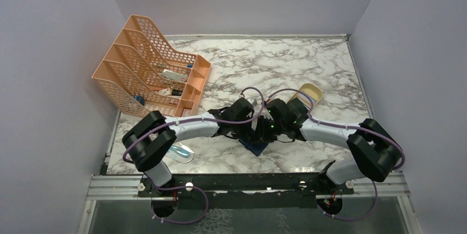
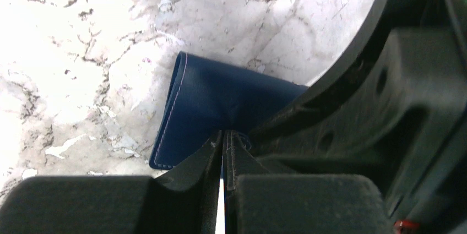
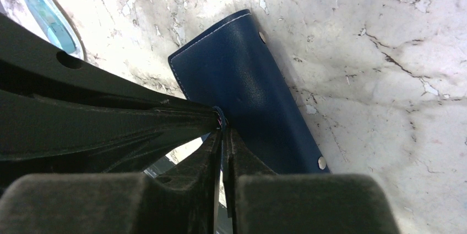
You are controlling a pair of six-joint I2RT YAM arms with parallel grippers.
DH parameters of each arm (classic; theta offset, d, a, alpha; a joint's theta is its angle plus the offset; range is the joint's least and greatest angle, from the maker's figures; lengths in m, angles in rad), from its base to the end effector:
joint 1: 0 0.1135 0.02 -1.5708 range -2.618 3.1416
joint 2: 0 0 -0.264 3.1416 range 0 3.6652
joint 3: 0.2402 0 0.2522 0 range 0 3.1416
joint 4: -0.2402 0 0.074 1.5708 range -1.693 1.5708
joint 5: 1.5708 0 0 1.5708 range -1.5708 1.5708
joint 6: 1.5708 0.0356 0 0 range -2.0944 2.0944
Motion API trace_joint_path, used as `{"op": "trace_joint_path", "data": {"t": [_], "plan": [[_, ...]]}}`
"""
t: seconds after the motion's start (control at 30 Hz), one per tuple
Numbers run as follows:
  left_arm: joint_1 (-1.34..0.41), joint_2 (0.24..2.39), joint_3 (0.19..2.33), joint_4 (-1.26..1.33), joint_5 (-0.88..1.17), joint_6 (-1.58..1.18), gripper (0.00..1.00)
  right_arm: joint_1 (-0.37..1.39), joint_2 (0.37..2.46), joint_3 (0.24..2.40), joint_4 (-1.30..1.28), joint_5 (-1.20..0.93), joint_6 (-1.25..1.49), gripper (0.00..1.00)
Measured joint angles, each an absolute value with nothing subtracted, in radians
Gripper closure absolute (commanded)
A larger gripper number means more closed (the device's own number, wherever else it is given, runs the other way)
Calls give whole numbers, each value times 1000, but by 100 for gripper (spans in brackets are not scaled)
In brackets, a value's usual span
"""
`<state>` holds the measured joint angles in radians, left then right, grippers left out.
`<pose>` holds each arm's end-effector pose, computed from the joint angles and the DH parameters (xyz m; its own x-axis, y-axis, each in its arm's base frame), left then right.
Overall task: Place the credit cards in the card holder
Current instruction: Close the card holder at the center of the board, then reset both arms
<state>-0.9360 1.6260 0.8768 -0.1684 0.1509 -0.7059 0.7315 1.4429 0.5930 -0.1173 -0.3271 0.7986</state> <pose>0.1861 -0.2618 0.1675 -0.9099 0.1540 -0.3851 0.3415 0.8050 -0.4851 0.1815 0.1783 0.1422 -0.9779 0.0339 -0.2065 -0.0971 0.8007 0.5912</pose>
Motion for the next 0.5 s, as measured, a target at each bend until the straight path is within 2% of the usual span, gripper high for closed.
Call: {"op": "trace_joint_path", "data": {"t": [0.3, 0.47, 0.5], "plan": [[-951, 1568, 1005, -262, -18, -667, 59, 752, 1299, 700, -354, -166, 759, 54], [-948, 1362, 1057, -315, -155, -636, 44, 752, 1134, 804, -449, -62, 738, 22], [-948, 1314, 1066, -323, -182, -631, 37, 752, 1096, 832, -464, -38, 727, 17]]}}
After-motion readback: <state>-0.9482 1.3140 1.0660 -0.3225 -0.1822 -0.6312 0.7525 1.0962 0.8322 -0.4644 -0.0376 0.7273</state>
